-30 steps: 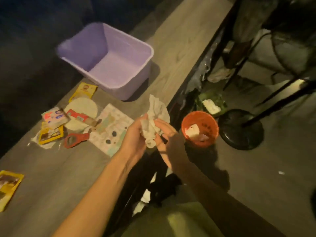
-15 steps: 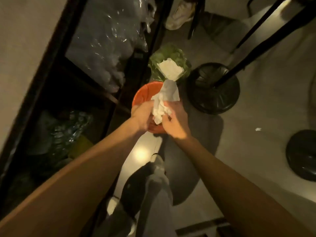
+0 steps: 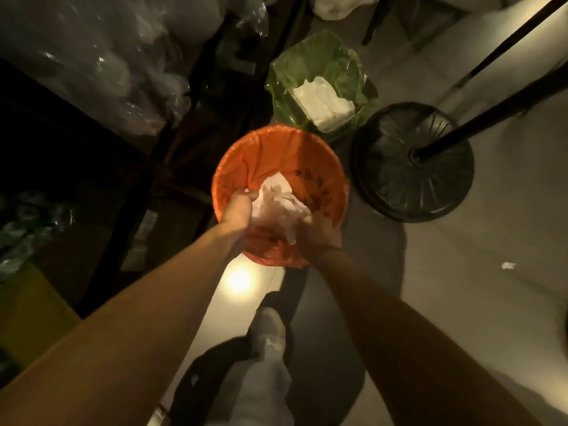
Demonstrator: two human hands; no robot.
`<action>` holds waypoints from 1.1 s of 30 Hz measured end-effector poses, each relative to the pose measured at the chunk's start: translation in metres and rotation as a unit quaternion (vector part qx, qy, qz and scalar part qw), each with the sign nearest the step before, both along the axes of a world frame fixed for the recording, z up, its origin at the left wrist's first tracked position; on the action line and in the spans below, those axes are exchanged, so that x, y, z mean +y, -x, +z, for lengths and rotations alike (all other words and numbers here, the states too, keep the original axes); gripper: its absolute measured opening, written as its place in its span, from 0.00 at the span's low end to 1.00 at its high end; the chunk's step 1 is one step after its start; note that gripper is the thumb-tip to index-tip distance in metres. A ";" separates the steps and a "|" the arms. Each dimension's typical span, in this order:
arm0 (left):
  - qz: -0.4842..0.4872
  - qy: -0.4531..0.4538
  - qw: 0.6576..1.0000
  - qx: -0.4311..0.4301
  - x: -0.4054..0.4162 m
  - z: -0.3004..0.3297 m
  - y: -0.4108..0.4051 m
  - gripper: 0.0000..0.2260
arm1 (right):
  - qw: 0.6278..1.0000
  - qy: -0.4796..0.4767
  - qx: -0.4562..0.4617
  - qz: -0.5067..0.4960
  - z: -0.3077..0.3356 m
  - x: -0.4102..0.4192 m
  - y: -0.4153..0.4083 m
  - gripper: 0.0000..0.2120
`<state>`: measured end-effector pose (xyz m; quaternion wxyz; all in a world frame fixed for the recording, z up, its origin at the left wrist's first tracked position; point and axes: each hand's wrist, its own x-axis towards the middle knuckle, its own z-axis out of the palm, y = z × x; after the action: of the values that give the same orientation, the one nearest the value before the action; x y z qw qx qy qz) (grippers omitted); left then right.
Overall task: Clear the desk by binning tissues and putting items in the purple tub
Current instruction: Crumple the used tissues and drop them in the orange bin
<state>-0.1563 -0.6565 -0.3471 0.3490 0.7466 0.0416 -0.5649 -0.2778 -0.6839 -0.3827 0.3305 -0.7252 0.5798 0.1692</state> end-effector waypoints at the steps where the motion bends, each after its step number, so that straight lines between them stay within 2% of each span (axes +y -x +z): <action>1: 0.000 0.004 1.000 0.009 0.000 0.015 -0.002 0.14 | 1.000 0.012 -0.005 -0.005 0.011 -0.002 0.000 0.19; 3: -0.010 0.022 0.999 0.025 -0.004 0.044 -0.005 0.10 | 0.997 0.009 -0.060 -0.055 0.029 -0.009 -0.001 0.20; 6: -0.001 0.038 0.999 0.030 -0.006 0.081 -0.009 0.12 | 0.984 -0.011 -0.115 -0.137 0.049 -0.017 -0.007 0.18; 9: 0.009 0.057 0.998 0.035 0.000 0.103 -0.016 0.11 | 0.987 -0.057 -0.086 -0.125 0.050 -0.023 -0.014 0.20; 11: 0.020 0.067 0.997 0.037 0.009 0.117 -0.022 0.10 | 0.993 -0.076 -0.049 -0.081 0.060 -0.016 -0.012 0.20; 14: 0.051 0.084 0.994 0.039 0.027 0.163 -0.029 0.09 | 0.991 -0.083 -0.071 -0.073 0.096 -0.005 -0.016 0.20; 17: 0.051 0.138 0.987 0.060 0.024 0.215 -0.022 0.09 | 0.976 -0.025 -0.171 -0.134 0.156 0.002 -0.023 0.12; 19: 0.093 0.203 0.973 0.056 0.056 0.308 -0.056 0.08 | 0.955 0.029 -0.288 -0.065 0.263 0.019 -0.067 0.08; 20: 0.085 0.237 0.965 0.072 0.053 0.330 -0.051 0.07 | 0.939 0.066 -0.331 -0.061 0.287 0.023 -0.065 0.07; 22: 0.078 0.307 0.948 0.038 0.073 0.387 -0.067 0.05 | 0.898 0.104 -0.427 -0.012 0.368 0.039 -0.091 0.07; 24: 0.097 0.371 0.923 -0.006 0.111 0.448 -0.087 0.07 | 0.868 0.109 -0.484 0.012 0.443 0.071 -0.118 0.08; 26: 0.121 0.413 0.900 -0.063 0.152 0.500 -0.108 0.08 | 0.836 0.091 -0.539 0.054 0.499 0.104 -0.150 0.13; 28: 0.146 0.418 0.887 -0.130 0.198 0.533 -0.129 0.09 | 0.821 0.056 -0.559 0.102 0.528 0.136 -0.182 0.16; 33: 0.259 0.399 0.853 -0.214 0.317 0.560 -0.165 0.09 | 0.811 -0.036 -0.538 0.226 0.553 0.234 -0.247 0.08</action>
<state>0.0085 -0.3398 0.2124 0.7505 0.6083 -0.0715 -0.2482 -0.0309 -0.4497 0.1703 0.5684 -0.7982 0.1224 -0.1573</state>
